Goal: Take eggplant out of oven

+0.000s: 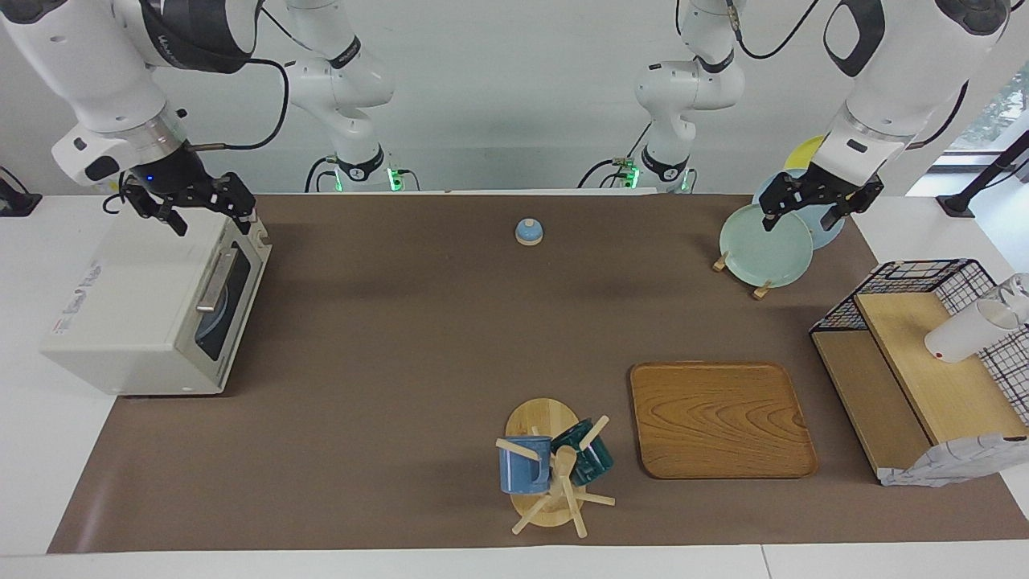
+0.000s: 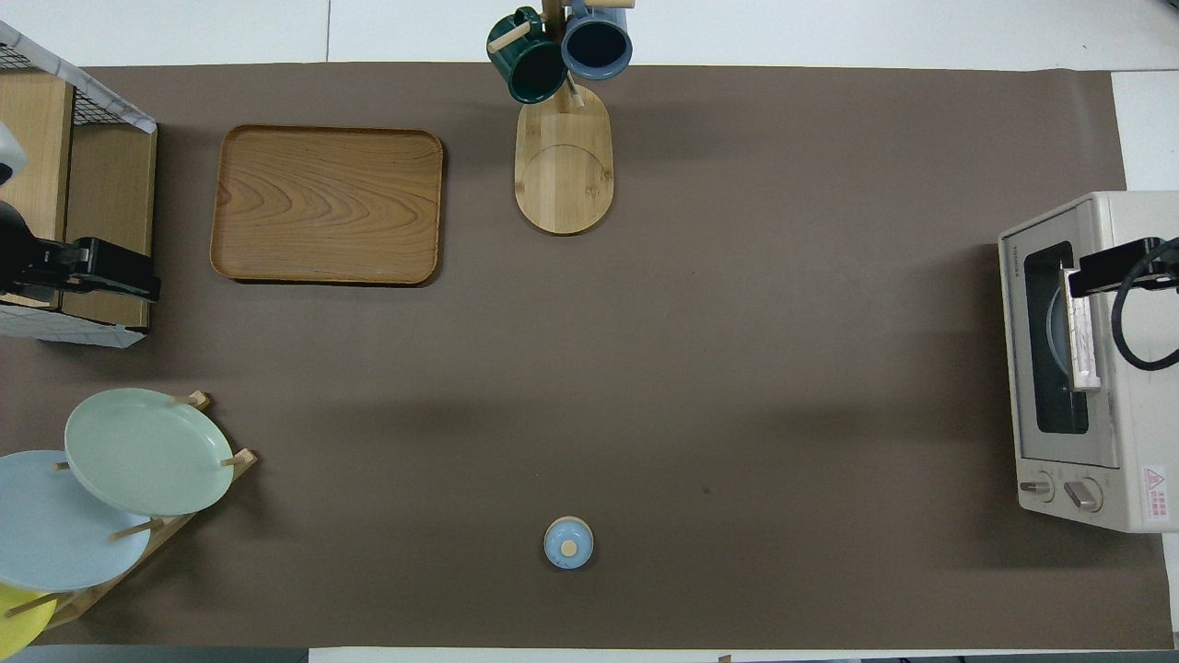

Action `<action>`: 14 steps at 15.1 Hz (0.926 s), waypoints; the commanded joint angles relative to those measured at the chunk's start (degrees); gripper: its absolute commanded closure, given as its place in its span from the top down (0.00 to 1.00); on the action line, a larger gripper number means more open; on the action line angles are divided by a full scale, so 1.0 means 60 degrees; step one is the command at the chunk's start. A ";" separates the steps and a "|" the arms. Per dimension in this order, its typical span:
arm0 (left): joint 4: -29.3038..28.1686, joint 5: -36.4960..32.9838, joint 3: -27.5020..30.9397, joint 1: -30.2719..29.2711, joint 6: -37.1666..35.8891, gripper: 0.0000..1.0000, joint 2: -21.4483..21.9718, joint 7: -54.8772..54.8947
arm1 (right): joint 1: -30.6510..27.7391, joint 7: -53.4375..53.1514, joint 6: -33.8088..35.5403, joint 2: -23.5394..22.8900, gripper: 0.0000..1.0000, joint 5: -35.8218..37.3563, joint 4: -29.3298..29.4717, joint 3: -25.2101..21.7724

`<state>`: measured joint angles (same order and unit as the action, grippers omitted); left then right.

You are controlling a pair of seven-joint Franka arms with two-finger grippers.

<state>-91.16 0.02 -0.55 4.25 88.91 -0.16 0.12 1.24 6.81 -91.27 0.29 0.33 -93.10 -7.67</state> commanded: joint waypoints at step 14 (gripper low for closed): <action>0.0077 0.0054 -0.0012 -0.0035 -0.0199 1.00 0.0055 -0.0035 | 0.0043 -0.0110 -0.1471 0.0903 0.00 -0.0057 -0.1987 0.0121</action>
<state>-91.16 0.03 -0.55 4.25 88.91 -0.15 0.12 1.88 6.82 -96.12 2.50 0.31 -99.82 -7.31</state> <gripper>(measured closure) 0.000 0.454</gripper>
